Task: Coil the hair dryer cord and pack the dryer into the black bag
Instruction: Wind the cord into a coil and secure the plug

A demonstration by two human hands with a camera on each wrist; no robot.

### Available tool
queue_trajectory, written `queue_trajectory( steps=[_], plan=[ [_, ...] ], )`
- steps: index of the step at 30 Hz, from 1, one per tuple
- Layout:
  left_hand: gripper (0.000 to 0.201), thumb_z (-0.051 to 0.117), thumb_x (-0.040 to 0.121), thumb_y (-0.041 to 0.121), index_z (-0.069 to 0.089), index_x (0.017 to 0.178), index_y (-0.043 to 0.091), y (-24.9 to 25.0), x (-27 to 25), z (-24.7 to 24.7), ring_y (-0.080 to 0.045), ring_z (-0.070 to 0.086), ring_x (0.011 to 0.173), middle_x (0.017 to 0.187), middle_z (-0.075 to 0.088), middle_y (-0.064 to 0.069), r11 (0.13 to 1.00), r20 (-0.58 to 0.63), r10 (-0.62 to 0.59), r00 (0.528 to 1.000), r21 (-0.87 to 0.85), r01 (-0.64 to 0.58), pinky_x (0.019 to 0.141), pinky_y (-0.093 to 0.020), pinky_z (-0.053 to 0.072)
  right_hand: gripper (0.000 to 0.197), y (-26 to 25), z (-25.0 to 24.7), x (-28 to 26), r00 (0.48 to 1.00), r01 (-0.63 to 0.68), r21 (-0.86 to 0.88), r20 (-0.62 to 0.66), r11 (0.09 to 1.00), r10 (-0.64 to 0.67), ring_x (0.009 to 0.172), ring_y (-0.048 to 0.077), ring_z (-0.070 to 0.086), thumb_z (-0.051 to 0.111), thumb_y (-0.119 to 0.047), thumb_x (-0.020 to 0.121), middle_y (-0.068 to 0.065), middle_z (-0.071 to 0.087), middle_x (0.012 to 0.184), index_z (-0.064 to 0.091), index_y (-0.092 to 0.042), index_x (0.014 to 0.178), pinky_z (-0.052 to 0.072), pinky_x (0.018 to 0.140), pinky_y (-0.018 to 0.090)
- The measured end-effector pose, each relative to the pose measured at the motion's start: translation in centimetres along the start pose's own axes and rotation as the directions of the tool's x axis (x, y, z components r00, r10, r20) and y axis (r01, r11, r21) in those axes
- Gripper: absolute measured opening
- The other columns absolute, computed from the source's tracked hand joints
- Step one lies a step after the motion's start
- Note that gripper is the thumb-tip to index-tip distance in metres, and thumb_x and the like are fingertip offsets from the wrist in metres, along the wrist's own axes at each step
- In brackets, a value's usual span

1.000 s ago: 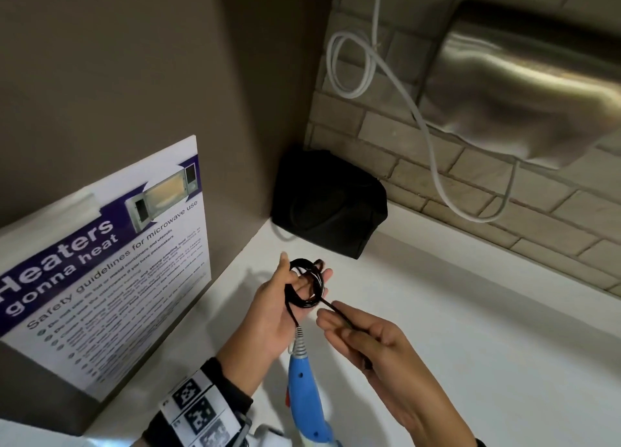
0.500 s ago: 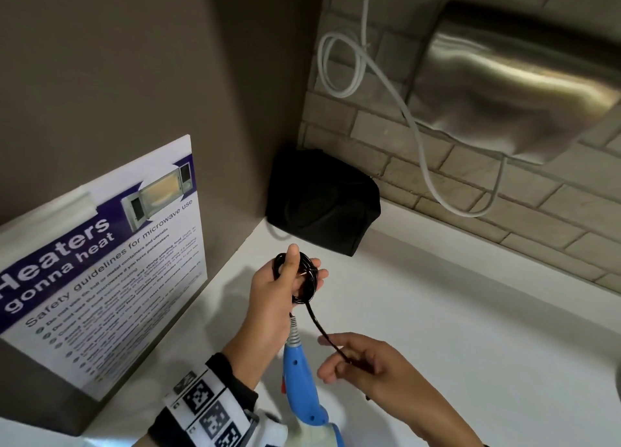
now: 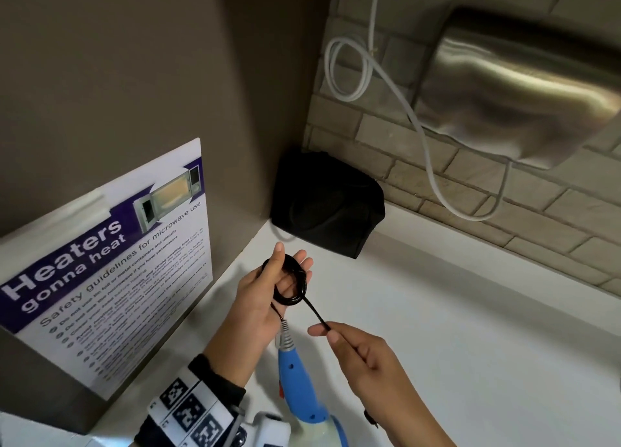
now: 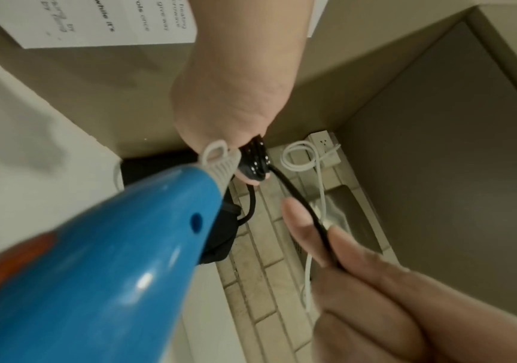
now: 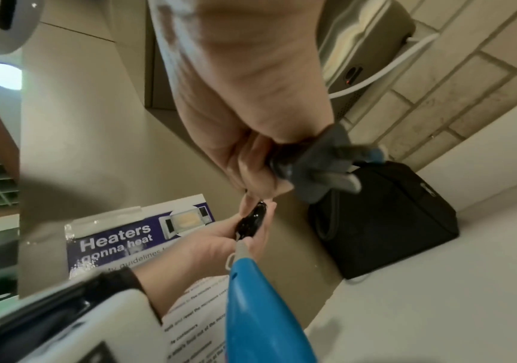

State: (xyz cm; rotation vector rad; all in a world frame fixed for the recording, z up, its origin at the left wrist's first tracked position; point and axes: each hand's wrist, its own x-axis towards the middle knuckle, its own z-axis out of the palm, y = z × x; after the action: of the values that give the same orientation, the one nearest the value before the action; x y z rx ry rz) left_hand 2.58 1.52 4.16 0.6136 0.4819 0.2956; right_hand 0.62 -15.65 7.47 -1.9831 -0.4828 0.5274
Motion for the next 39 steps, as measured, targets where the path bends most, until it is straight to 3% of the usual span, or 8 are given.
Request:
queue_trajectory(
  steps=[6,15,19,23,26,30,35,39],
  plan=[
    [0.030,0.057,0.090,0.035,0.062,0.086,0.006,-0.7,0.0,0.3,-0.018,0.067,0.070,0.076,0.068,-0.005,0.985,-0.026,0.081,0.996,0.157,-0.076,0.063,-0.032,0.058,0.024,1.7,-0.3,0.4,0.995,0.101,-0.107,-0.018,0.989,-0.103,0.043,0.007,0.030,0.046,-0.033,0.097,-0.001,0.054,0.057,0.069,-0.037,0.095,0.026,0.049,0.015],
    [0.040,0.054,0.089,0.041,0.056,0.086,0.001,-0.8,-0.5,1.2,-0.013,0.057,0.050,0.067,0.059,-0.005,0.936,0.053,0.012,0.999,0.350,-0.030,0.050,-0.026,0.053,0.022,4.6,-0.6,2.2,0.988,0.153,-0.463,0.046,0.873,-0.148,0.057,0.008,0.043,0.040,-0.030,0.100,-0.015,0.050,0.062,0.054,-0.026,0.083,0.030,0.054,0.016],
    [0.031,0.052,0.092,0.031,0.058,0.084,0.002,-1.5,-0.1,1.1,-0.016,0.065,0.063,0.072,0.065,-0.005,0.971,0.072,-0.007,0.997,0.240,-0.011,0.061,-0.030,0.058,0.018,5.4,-0.9,3.9,0.968,0.146,-0.644,-0.063,0.750,-0.243,0.071,0.009,0.042,0.054,-0.018,0.092,-0.007,0.039,0.077,0.063,-0.028,0.080,0.030,0.060,0.011],
    [0.022,0.044,0.097,0.012,0.058,0.095,-0.004,-1.7,0.1,1.1,-0.018,0.070,0.078,0.084,0.066,-0.009,0.997,0.152,-0.018,0.988,0.082,0.005,0.079,-0.035,0.060,0.021,5.2,-1.5,4.6,0.968,0.113,-0.699,-0.082,0.706,-0.237,0.060,0.008,0.044,0.051,-0.016,0.093,-0.013,0.040,0.059,0.060,-0.028,0.078,0.029,0.053,0.012],
    [0.029,0.040,0.097,0.002,0.064,0.081,-0.001,-1.0,0.0,1.0,-0.021,0.071,0.083,0.082,0.069,-0.010,1.000,0.209,-0.015,0.978,0.002,0.014,0.085,-0.037,0.057,0.028,4.9,-2.1,4.4,0.999,0.020,-0.504,-0.012,0.863,-0.030,0.060,0.005,0.056,0.039,-0.022,0.100,-0.009,0.060,0.056,0.056,-0.027,0.077,0.040,0.061,0.010],
    [0.038,0.039,0.095,-0.007,0.066,0.071,0.006,-0.3,-0.1,0.6,-0.027,0.069,0.101,0.092,0.070,-0.009,0.999,0.305,-0.029,0.952,0.033,0.019,0.095,-0.037,0.052,0.038,5.0,-1.8,4.7,0.989,-0.147,0.135,0.011,0.980,0.147,0.077,0.014,0.067,0.039,-0.029,0.101,0.006,0.073,0.081,0.069,-0.009,0.088,0.056,0.081,0.028],
    [0.025,0.046,0.092,0.016,0.058,0.102,-0.004,-0.4,0.0,0.5,-0.023,0.065,0.109,0.098,0.070,-0.008,0.991,0.347,-0.089,0.934,0.122,0.049,0.104,-0.040,0.045,0.020,4.1,-2.3,6.2,0.951,-0.226,0.705,0.009,0.673,0.310,0.079,0.022,0.072,0.064,-0.010,0.082,0.021,0.071,0.089,0.067,0.006,0.094,0.059,0.080,0.029],
    [0.044,0.049,0.079,0.046,0.061,0.096,0.007,-0.5,-0.1,0.8,-0.017,0.065,0.088,0.087,0.073,-0.002,0.979,0.218,-0.126,0.968,0.188,0.085,0.096,-0.036,0.046,0.015,3.5,-2.9,7.4,0.915,-0.149,0.936,0.008,0.320,0.403,0.058,0.019,0.069,0.047,0.012,0.090,0.016,0.068,0.072,0.057,0.000,0.092,0.060,0.058,0.027]
  ],
)
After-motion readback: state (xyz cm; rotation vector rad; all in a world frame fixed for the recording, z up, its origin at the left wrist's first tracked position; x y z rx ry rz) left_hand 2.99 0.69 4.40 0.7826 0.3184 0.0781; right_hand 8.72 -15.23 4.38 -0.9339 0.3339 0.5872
